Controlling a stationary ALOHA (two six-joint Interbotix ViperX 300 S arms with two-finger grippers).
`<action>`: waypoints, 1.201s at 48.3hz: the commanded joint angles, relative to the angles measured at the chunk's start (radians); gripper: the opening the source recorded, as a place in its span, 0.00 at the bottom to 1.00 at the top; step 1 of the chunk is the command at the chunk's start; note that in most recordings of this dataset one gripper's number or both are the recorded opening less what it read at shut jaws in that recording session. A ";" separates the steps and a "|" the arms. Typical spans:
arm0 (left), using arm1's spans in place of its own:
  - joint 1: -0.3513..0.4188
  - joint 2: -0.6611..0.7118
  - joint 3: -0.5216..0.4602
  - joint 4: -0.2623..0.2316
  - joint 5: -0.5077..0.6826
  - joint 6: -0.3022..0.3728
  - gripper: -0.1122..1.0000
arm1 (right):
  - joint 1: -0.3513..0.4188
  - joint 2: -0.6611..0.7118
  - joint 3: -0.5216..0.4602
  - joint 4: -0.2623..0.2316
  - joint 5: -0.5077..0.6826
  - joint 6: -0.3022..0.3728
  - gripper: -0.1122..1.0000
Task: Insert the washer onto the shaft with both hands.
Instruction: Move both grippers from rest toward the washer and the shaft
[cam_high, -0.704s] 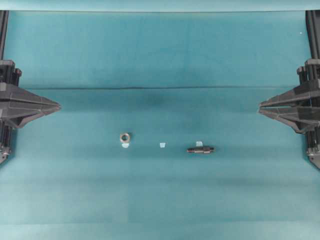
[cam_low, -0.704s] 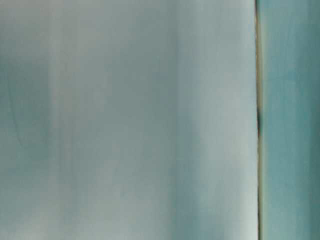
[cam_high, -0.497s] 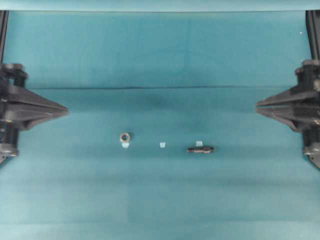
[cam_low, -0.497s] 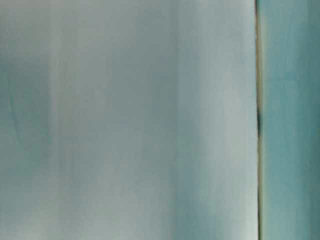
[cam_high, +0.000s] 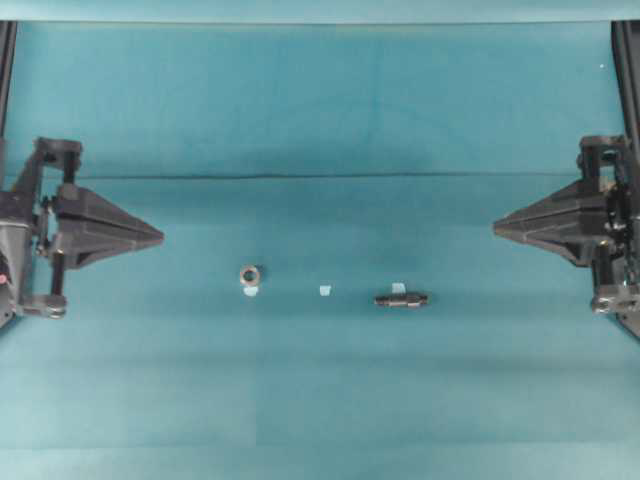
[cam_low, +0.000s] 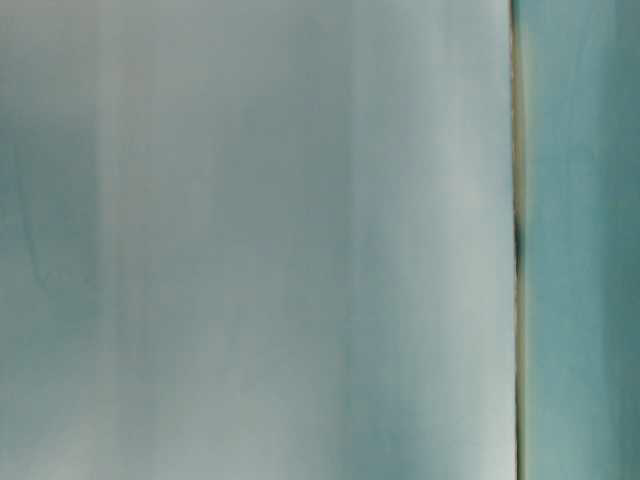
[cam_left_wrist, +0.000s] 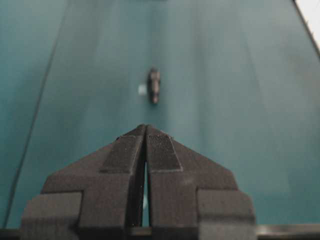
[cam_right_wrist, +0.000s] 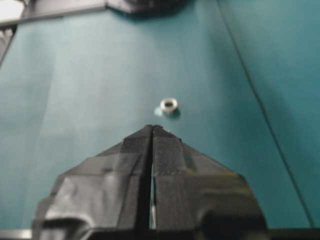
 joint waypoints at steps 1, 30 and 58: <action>0.003 0.029 -0.043 0.002 0.026 0.000 0.13 | -0.005 0.021 -0.044 0.003 0.060 0.008 0.02; 0.000 0.351 -0.253 0.002 0.339 -0.003 0.13 | -0.006 0.374 -0.253 -0.002 0.396 0.002 0.02; 0.012 0.592 -0.391 0.009 0.502 0.006 0.13 | 0.015 0.606 -0.416 -0.054 0.612 -0.060 0.01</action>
